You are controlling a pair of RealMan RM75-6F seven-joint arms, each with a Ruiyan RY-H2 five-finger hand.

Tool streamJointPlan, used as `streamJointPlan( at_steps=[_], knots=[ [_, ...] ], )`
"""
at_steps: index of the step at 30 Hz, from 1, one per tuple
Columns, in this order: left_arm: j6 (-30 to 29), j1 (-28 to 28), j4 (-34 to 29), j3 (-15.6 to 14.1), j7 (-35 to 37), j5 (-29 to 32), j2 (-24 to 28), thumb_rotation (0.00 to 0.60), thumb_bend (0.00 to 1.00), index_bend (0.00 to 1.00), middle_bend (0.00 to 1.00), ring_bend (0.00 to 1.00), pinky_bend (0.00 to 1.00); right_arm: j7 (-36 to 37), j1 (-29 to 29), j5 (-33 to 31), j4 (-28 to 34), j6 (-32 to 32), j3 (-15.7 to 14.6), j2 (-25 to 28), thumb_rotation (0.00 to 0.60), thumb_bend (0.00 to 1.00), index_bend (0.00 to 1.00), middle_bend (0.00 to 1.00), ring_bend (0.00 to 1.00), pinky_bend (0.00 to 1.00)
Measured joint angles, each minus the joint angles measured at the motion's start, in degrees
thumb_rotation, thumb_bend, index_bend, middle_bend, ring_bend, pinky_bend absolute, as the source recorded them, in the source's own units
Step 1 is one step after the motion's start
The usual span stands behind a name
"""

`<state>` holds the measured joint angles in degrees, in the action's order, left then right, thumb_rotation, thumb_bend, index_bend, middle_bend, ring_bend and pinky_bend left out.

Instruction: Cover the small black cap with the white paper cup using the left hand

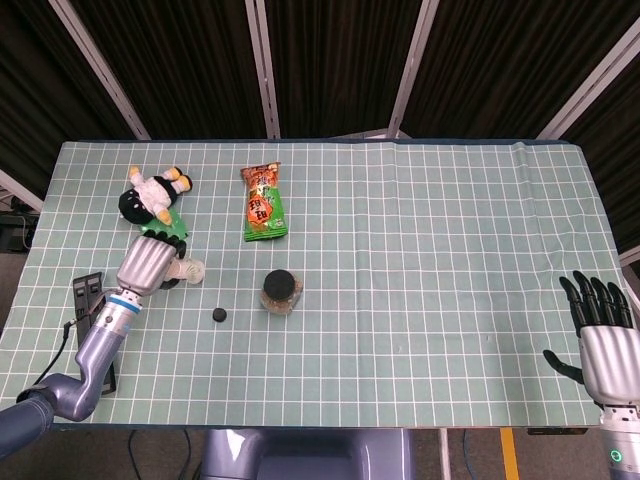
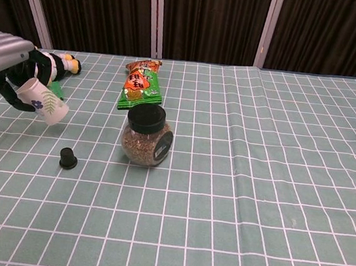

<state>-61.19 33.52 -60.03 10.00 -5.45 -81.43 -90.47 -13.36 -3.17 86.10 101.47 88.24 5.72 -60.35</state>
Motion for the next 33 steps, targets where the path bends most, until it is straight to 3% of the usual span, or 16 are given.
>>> streamJointPlan(
  at_steps=[5,10,14,19,20,23,24,33],
  knots=[
    [4.06,-1.41,-4.97,3.42,15.07,7.43,2.18,0.6,0.0,0.51,0.45,0.4,0.43,-0.08,-0.01,0.45,0.21,0.09,-0.19,0.05,0.6,0.0,0.0,0.0,0.0,0.0],
    [12.0,-2.68,-7.63,6.08,29.92,14.3,3.91,0.6,0.0,0.51,0.45,0.4,0.43,-0.45,-0.09,0.61,0.31,0.02,-0.32,-0.07,0.6,0.0,0.0,0.0,0.0,0.0],
    [16.74,-3.34,-7.57,7.0,37.12,16.24,4.5,0.6,0.0,0.5,0.45,0.4,0.43,-0.58,-0.14,0.49,0.28,-0.06,-0.32,-0.14,0.6,0.0,0.0,0.0,0.0,0.0],
    [18.53,-3.52,-4.61,6.74,41.16,15.67,3.42,0.6,0.0,0.47,0.41,0.37,0.41,-0.63,-0.23,0.12,0.08,-0.27,-0.27,-0.21,0.6,0.0,0.0,0.0,0.0,0.0],
    [18.71,-3.49,-4.06,6.6,41.58,15.4,3.17,0.6,0.0,0.39,0.33,0.3,0.36,-0.58,-0.24,0.1,0.07,-0.29,-0.27,-0.21,0.6,0.0,0.0,0.0,0.0,0.0],
    [19.17,-3.35,-3.08,5.85,42.36,14.06,2.85,0.6,0.0,0.06,0.03,0.03,0.08,-0.38,-0.26,0.05,-0.04,-0.3,-0.27,-0.23,0.6,0.0,0.0,0.0,0.0,0.0],
    [19.15,-3.34,-2.89,5.6,42.56,13.5,2.84,0.6,0.0,0.0,0.0,0.0,0.01,-0.39,-0.26,0.04,-0.05,-0.3,-0.27,-0.24,0.6,0.0,0.0,0.0,0.0,0.0],
    [12.38,-3.71,-2.04,3.27,36.87,8.12,3.41,0.6,0.0,0.0,0.0,0.0,0.0,-0.12,-0.34,0.11,0.18,-0.52,-0.43,-0.06,0.6,0.0,0.0,0.0,0.0,0.0]
  ],
)
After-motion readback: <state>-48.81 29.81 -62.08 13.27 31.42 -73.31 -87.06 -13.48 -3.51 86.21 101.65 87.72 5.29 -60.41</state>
